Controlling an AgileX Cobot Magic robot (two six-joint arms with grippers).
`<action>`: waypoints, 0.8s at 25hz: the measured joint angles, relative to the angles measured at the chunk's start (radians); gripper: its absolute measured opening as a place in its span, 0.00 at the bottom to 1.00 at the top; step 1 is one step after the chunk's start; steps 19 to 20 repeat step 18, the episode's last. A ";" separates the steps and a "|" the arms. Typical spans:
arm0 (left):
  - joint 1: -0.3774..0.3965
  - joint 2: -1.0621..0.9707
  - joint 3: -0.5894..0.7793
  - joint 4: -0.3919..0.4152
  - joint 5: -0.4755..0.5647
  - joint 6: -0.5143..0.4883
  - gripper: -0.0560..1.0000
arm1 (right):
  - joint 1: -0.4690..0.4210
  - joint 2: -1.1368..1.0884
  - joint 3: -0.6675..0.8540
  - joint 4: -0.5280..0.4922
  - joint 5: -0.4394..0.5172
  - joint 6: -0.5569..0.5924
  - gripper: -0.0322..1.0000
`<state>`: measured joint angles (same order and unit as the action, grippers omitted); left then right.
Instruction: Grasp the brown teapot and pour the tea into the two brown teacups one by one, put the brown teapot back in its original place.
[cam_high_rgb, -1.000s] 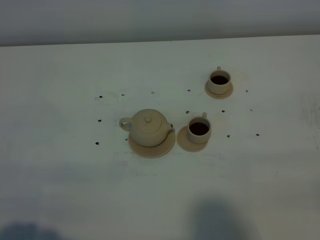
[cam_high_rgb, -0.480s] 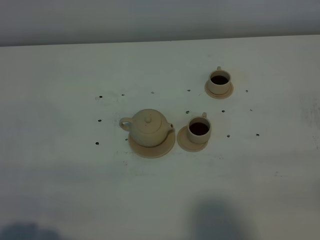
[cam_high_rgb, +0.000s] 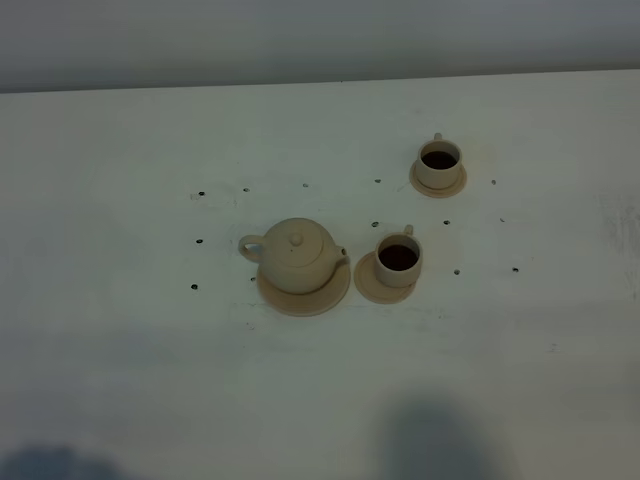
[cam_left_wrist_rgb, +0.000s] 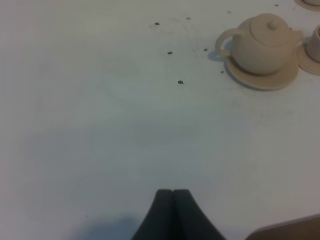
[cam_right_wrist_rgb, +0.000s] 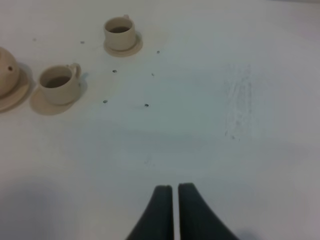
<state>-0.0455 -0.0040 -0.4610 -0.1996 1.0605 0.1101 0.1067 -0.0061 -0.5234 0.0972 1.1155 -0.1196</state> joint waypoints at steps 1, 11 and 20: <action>0.000 0.000 0.000 0.000 0.000 0.000 0.00 | 0.000 0.000 0.000 0.000 0.000 0.000 0.06; 0.000 0.000 0.000 0.000 0.000 0.000 0.00 | 0.000 0.000 0.000 0.000 0.000 0.000 0.06; 0.000 0.000 0.000 0.000 0.000 0.000 0.00 | 0.000 0.000 0.000 0.000 0.000 0.000 0.06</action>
